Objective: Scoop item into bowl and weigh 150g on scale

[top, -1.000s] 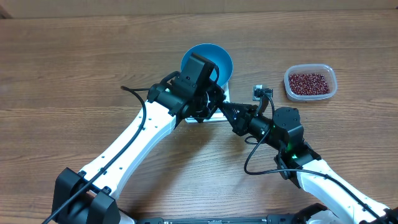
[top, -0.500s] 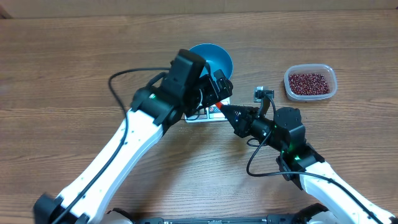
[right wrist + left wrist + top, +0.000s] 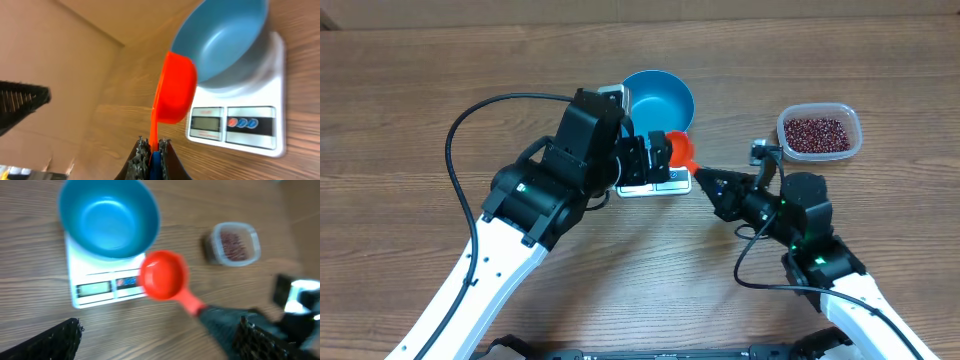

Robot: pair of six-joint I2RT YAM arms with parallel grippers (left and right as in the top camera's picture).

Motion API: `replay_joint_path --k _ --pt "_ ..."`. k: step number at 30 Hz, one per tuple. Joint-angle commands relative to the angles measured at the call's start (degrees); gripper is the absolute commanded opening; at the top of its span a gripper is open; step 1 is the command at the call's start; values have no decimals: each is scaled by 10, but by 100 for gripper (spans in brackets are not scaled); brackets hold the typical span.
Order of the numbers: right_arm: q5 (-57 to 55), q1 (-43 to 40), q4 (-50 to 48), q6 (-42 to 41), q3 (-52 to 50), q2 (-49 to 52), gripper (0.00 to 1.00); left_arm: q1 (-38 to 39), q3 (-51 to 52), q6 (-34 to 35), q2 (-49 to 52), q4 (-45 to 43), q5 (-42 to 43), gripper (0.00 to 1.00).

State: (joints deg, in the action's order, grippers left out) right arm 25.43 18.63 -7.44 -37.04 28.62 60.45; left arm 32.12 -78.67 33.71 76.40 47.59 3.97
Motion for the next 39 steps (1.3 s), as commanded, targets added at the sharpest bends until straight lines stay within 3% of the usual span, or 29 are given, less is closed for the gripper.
replay_joint_path --k 1,14,22,35,36,39 --pt "1 -15 40 43 45 -26 4 -2 -11 -47 -8 19 -40 100" --pt "-162 -21 362 136 183 -66 4 -1 45 -54 -8 44 -70 100" --pt "-245 -21 409 136 184 -88 3 19 113 -55 -5 17 -94 100" --pt "-248 -21 425 149 184 -92 4 21 132 -79 47 -12 -100 100" --pt "-248 -21 424 149 184 -92 4 22 132 -80 52 -18 -100 95" --pt "-248 -21 422 149 184 -92 4 28 132 -84 70 -45 -103 44"
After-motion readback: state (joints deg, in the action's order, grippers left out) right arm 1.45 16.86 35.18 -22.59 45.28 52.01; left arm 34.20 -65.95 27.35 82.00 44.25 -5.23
